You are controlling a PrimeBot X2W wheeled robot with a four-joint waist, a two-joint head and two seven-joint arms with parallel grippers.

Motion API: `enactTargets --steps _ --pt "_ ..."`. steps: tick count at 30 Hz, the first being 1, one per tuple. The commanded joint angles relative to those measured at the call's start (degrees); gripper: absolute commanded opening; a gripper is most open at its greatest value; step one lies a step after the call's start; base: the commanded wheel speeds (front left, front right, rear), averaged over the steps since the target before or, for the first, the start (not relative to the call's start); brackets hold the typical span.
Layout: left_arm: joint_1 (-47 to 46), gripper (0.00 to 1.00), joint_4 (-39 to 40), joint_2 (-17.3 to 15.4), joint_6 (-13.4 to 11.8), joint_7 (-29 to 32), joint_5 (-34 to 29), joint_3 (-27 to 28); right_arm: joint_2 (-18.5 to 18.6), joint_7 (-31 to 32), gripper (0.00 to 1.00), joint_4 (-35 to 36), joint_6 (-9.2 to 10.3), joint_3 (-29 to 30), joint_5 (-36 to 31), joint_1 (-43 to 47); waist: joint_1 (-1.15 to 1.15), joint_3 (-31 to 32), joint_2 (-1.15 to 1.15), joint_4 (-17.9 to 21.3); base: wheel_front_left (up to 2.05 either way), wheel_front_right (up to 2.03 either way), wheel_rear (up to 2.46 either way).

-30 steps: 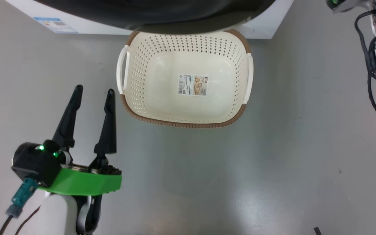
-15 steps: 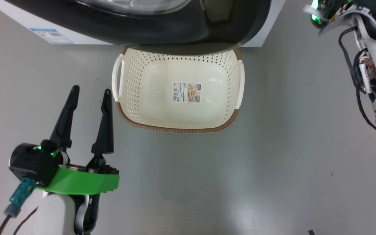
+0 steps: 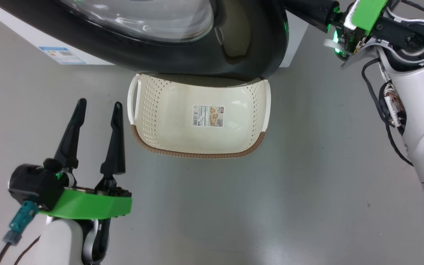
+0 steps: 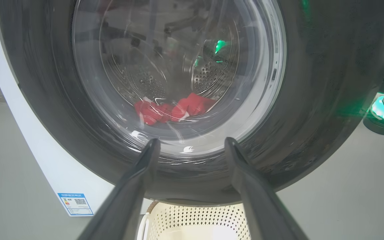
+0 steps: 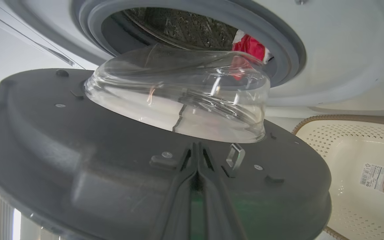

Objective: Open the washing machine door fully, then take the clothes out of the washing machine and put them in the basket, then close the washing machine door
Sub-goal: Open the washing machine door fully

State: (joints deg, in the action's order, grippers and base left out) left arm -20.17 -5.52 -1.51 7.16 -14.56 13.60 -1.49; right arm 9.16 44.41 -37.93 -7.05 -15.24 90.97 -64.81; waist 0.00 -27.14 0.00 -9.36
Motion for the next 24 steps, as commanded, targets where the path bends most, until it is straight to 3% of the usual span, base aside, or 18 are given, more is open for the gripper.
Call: enactTargets --steps 1,2,4,10,17,23,24 --pt "0.8 1.0 1.2 -1.4 0.3 -0.4 -0.7 2.1 -1.1 -1.5 0.15 1.5 -0.44 0.1 -1.4 0.8 0.0 0.1 0.0 0.1 0.0 0.0 0.0" --pt "0.8 1.0 1.1 -1.4 0.3 -0.4 -0.6 2.1 -1.1 -2.9 0.34 1.5 -0.44 0.2 -2.1 1.0 0.0 0.2 0.0 0.2 0.0 0.0 0.0" --pt "0.8 1.0 1.1 -1.4 0.3 -0.4 -0.5 2.2 -1.0 -6.2 1.0 1.9 -0.44 0.3 -3.7 1.5 0.0 0.2 0.0 0.4 0.0 0.0 0.0" --pt "0.3 1.0 1.2 -1.4 0.3 -0.4 -0.4 2.6 0.5 -18.7 1.0 5.3 -0.44 -1.4 -10.5 4.4 0.0 0.3 0.0 1.1 0.0 0.0 0.0" --pt "0.2 1.0 1.0 -1.4 0.3 -0.4 -0.5 3.5 4.7 -35.9 1.0 10.4 -0.44 -7.9 -20.0 9.8 0.0 0.8 0.0 2.4 0.0 0.0 0.0" --pt "0.4 1.0 1.1 -1.4 0.2 -0.4 -0.6 3.9 9.2 -54.5 1.0 7.8 -0.44 -15.9 -32.8 11.7 0.0 1.0 0.0 3.4 0.0 0.0 0.0" --pt "0.4 1.0 1.1 -1.4 0.2 -0.4 -0.6 3.9 9.2 -54.5 1.0 7.8 -0.44 -15.9 -32.8 11.7 0.0 1.0 0.0 3.4 0.0 0.0 0.0"
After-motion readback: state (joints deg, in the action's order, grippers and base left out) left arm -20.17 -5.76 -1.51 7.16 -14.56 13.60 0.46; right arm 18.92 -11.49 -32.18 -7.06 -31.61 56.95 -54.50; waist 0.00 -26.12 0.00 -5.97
